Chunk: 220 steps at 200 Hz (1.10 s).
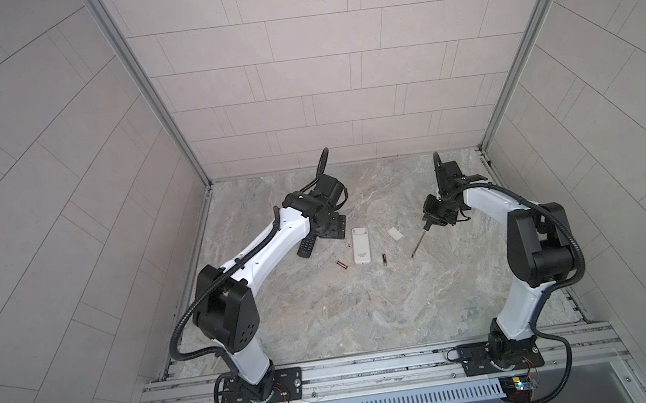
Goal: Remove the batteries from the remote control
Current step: 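Set the screwdriver down with the right gripper while the left moves to the black remote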
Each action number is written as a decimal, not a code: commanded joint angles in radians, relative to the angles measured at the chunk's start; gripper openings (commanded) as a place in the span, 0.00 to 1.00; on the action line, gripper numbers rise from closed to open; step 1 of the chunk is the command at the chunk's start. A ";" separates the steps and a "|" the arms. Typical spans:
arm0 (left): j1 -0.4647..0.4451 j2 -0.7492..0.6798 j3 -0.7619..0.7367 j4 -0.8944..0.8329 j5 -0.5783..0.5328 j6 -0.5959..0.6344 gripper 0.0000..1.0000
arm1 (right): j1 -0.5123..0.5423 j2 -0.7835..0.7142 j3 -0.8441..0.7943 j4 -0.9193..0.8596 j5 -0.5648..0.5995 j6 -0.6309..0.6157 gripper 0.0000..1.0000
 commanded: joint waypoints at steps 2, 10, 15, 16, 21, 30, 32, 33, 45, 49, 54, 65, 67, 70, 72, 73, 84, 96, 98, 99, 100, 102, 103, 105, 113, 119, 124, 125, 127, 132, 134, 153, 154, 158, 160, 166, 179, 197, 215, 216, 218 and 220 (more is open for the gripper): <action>0.037 -0.007 0.013 -0.116 -0.079 0.048 0.97 | -0.021 0.108 0.076 -0.019 0.183 -0.032 0.14; 0.048 0.002 0.024 -0.129 -0.078 0.047 0.97 | -0.022 0.136 0.110 -0.035 0.203 -0.040 0.15; 0.053 0.010 0.028 -0.132 -0.077 0.045 0.97 | -0.024 0.154 0.129 -0.047 0.214 -0.041 0.15; 0.054 0.011 0.029 -0.133 -0.078 0.045 0.97 | -0.024 0.157 0.132 -0.049 0.215 -0.041 0.15; 0.058 0.020 0.036 -0.138 -0.080 0.046 0.97 | -0.026 0.176 0.153 -0.062 0.223 -0.040 0.16; 0.064 0.039 0.051 -0.145 -0.083 0.045 0.97 | -0.028 0.206 0.186 -0.085 0.226 -0.041 0.18; 0.066 0.043 0.053 -0.148 -0.084 0.046 0.97 | -0.029 0.210 0.193 -0.090 0.227 -0.041 0.19; 0.067 0.046 0.055 -0.148 -0.085 0.046 0.97 | -0.029 0.215 0.197 -0.092 0.227 -0.040 0.19; 0.075 0.080 0.084 -0.167 -0.096 0.047 0.97 | -0.030 0.244 0.228 -0.112 0.245 -0.033 0.22; 0.078 0.092 0.097 -0.175 -0.099 0.047 0.97 | -0.030 0.250 0.232 -0.113 0.252 -0.031 0.23; 0.082 0.107 0.112 -0.184 -0.102 0.048 0.97 | -0.031 0.256 0.238 -0.116 0.263 -0.023 0.25; 0.092 0.142 0.140 -0.197 -0.113 0.051 0.97 | -0.035 0.266 0.240 -0.113 0.275 -0.003 0.30; 0.094 0.147 0.145 -0.198 -0.115 0.052 0.97 | -0.034 0.266 0.240 -0.112 0.274 -0.002 0.32; 0.097 0.156 0.152 -0.200 -0.115 0.055 0.97 | -0.035 0.266 0.239 -0.111 0.274 0.004 0.32; 0.100 0.160 0.155 -0.200 -0.115 0.057 0.97 | -0.034 0.265 0.238 -0.108 0.276 0.006 0.33; 0.100 0.164 0.157 -0.200 -0.115 0.058 0.97 | -0.034 0.264 0.236 -0.106 0.277 0.007 0.33; 0.113 0.195 0.176 -0.202 -0.121 0.064 0.97 | -0.034 0.253 0.225 -0.091 0.292 0.024 0.40; 0.132 0.230 0.199 -0.200 -0.115 0.074 0.97 | -0.035 0.248 0.226 -0.101 0.320 0.043 0.44; 0.134 0.235 0.203 -0.199 -0.113 0.074 0.97 | -0.035 0.248 0.225 -0.101 0.322 0.045 0.45; 0.135 0.238 0.205 -0.199 -0.113 0.074 0.97 | -0.035 0.248 0.226 -0.102 0.323 0.045 0.45; 0.137 0.242 0.207 -0.199 -0.113 0.076 0.97 | -0.034 0.248 0.225 -0.102 0.324 0.047 0.45; 0.140 0.247 0.213 -0.199 -0.114 0.078 0.97 | -0.035 0.248 0.225 -0.102 0.323 0.050 0.45; 0.142 0.251 0.214 -0.199 -0.114 0.079 0.97 | -0.035 0.248 0.224 -0.102 0.324 0.052 0.45; 0.144 0.257 0.220 -0.199 -0.113 0.080 0.97 | -0.035 0.248 0.223 -0.102 0.325 0.056 0.46; 0.153 0.283 0.240 -0.203 -0.112 0.088 0.97 | -0.034 0.243 0.213 -0.092 0.317 0.068 0.48; 0.160 0.303 0.260 -0.206 -0.115 0.093 0.97 | -0.035 0.242 0.205 -0.077 0.307 0.075 0.49; 0.164 0.320 0.275 -0.210 -0.118 0.099 0.97 | -0.035 0.240 0.202 -0.069 0.305 0.082 0.49; 0.165 0.324 0.279 -0.211 -0.119 0.101 0.97 | -0.034 0.239 0.202 -0.067 0.304 0.083 0.49; 0.167 0.331 0.287 -0.214 -0.120 0.104 0.97 | -0.034 0.237 0.200 -0.063 0.303 0.085 0.49; 0.172 0.349 0.304 -0.219 -0.121 0.111 0.96 | -0.032 0.230 0.193 -0.046 0.301 0.087 0.49; 0.174 0.356 0.310 -0.220 -0.120 0.114 0.96 | -0.030 0.226 0.190 -0.040 0.301 0.089 0.50; 0.186 0.421 0.370 -0.228 -0.109 0.150 0.96 | -0.019 0.189 0.179 -0.004 0.311 0.082 0.53; 0.187 0.425 0.372 -0.229 -0.108 0.152 0.96 | -0.017 0.188 0.178 -0.004 0.314 0.081 0.53; 0.188 0.438 0.388 -0.234 -0.108 0.161 0.95 | -0.013 0.178 0.176 -0.002 0.323 0.079 0.54; 0.188 0.448 0.397 -0.236 -0.106 0.166 0.95 | -0.012 0.173 0.176 -0.001 0.327 0.078 0.54; 0.186 0.472 0.424 -0.249 -0.097 0.181 0.95 | -0.009 0.158 0.168 0.009 0.332 0.074 0.54; 0.186 0.520 0.468 -0.264 -0.082 0.203 0.93 | -0.001 0.110 0.129 0.048 0.343 0.066 0.56; 0.187 0.569 0.516 -0.268 -0.063 0.225 0.92 | 0.012 0.049 0.070 0.091 0.354 0.052 0.60; 0.188 0.610 0.550 -0.264 -0.046 0.239 0.92 | 0.028 0.013 0.026 0.106 0.355 0.038 0.65; 0.187 0.610 0.552 -0.264 -0.046 0.240 0.92 | 0.027 0.012 0.024 0.106 0.355 0.037 0.66; 0.187 0.615 0.556 -0.263 -0.048 0.242 0.92 | 0.030 0.010 0.022 0.105 0.354 0.036 0.66; 0.186 0.620 0.560 -0.264 -0.050 0.244 0.92 | 0.031 0.010 0.020 0.102 0.352 0.035 0.67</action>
